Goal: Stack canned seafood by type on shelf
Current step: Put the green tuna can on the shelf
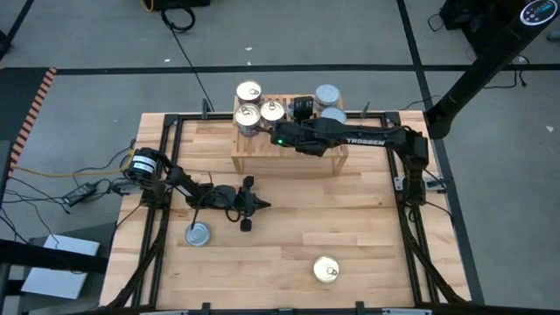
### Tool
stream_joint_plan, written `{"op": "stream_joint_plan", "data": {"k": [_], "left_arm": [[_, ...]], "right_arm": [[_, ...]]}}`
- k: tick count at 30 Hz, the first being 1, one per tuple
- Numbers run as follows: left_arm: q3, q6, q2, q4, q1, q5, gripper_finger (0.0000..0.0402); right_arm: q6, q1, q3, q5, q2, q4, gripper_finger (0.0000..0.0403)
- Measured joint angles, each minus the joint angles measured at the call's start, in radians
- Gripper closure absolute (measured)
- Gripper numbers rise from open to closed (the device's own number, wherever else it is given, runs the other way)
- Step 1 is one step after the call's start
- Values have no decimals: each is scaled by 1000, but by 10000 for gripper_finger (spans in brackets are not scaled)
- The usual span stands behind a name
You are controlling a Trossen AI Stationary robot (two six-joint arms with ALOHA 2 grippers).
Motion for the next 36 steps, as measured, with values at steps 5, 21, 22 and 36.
{"op": "stream_joint_plan", "data": {"k": [5, 21, 22, 36], "left_arm": [[0, 0, 0, 0, 0, 0, 400], [0, 0, 0, 0, 0, 0, 400], [0, 0, 0, 0, 0, 0, 400], [0, 0, 0, 0, 0, 0, 400]], "right_arm": [[-35, -13, -38, -17, 1, 22, 245], [-37, -21, -59, -86, 1, 37, 163], [-37, -21, -59, -91, 1, 36, 158], [99, -29, 11, -220, 1, -66, 134]]}}
